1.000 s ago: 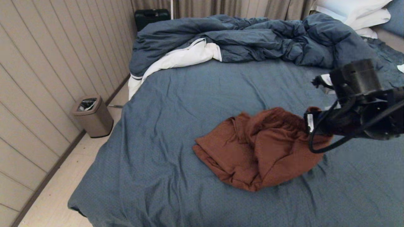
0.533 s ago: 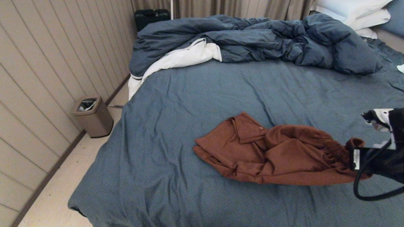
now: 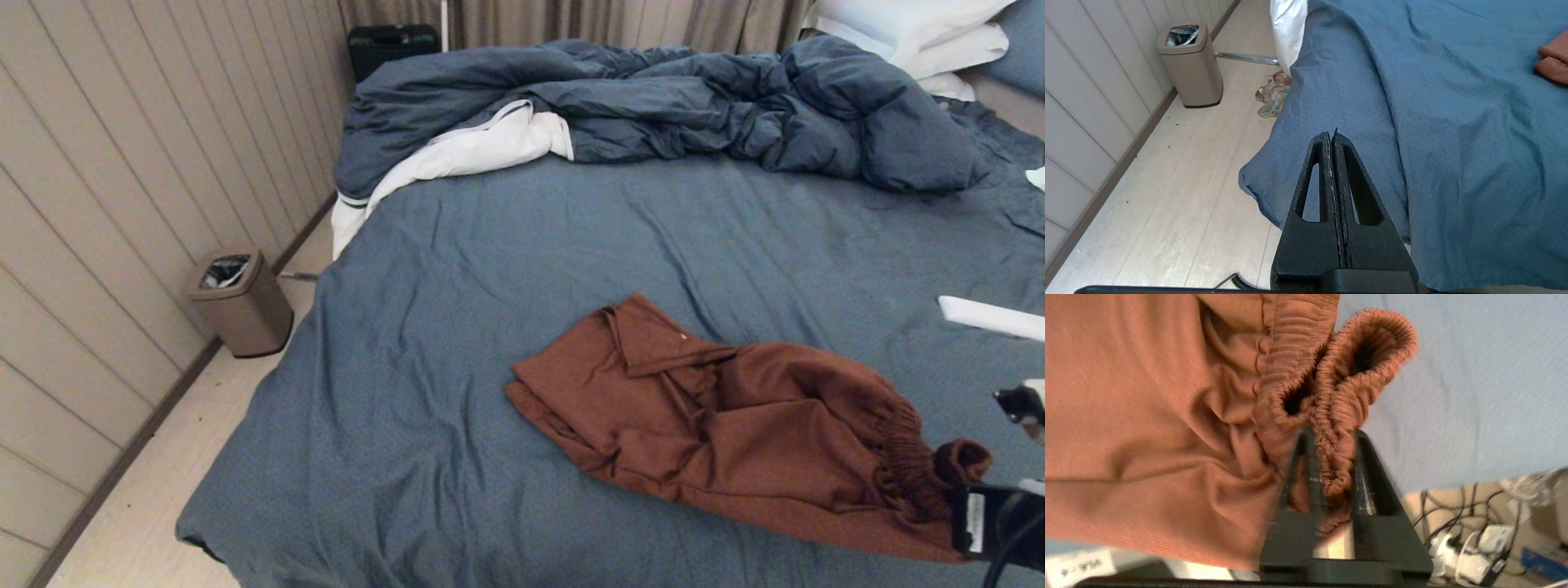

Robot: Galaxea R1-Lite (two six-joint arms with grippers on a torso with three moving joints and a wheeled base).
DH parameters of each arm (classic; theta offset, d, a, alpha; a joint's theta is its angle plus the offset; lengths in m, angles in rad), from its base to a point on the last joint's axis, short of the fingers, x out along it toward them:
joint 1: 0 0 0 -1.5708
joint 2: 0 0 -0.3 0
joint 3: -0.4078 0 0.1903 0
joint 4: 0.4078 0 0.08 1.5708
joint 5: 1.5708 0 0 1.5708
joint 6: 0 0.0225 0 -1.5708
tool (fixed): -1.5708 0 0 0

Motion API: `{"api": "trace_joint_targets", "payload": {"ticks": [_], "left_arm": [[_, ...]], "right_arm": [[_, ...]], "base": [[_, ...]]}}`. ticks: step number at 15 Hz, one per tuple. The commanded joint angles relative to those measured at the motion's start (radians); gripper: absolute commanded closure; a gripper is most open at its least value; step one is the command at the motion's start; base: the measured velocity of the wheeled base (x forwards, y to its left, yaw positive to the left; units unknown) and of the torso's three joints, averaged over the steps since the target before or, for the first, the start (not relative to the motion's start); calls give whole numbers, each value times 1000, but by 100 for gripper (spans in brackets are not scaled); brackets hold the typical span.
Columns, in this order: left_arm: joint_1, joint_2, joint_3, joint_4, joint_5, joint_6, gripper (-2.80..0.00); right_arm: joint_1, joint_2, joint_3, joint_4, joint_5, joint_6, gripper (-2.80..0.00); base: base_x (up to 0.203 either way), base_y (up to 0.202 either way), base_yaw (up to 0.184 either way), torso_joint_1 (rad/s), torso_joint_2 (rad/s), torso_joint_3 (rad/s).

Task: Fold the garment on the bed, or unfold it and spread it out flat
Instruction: Unford the brown shorts

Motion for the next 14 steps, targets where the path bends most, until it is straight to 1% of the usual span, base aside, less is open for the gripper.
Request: {"api": "trace_joint_targets", "payload": {"ticks": [1,2,4,5,7,9,12,14], "left_arm": [[1,2,0,0,1,-1,0],[0,2,0,0,1,-1,0],[0,2,0,0,1,-1,0],[0,2,0,0,1,1,0],[0,2,0,0,1,-1,0],[0,2,0,0,1,-1,0],[0,2,0,0,1,0,0],[0,2,0,0,1,1,0]], "right_arm": [[1,-27,16,0,2,1,-280],[4,-42,19,1,12,0,-280],[5,-68,24,1,66,-3,-280],[2,-74,20,1,78,-4,-280],[4,-107,1,2,79,-3,-280],[5,-101,-72,6,79,-2,-280],[-1,5,-118,1,79,0,-280],[-15,30,-130,-2,85,3,-280]], "base": [[0,0,0,0,0,0],[0,0,0,0,0,0],[0,0,0,0,0,0],[0,0,0,0,0,0],[0,0,0,0,0,0],[0,0,0,0,0,0],[0,0,0,0,0,0],[0,0,0,0,0,0]]}}
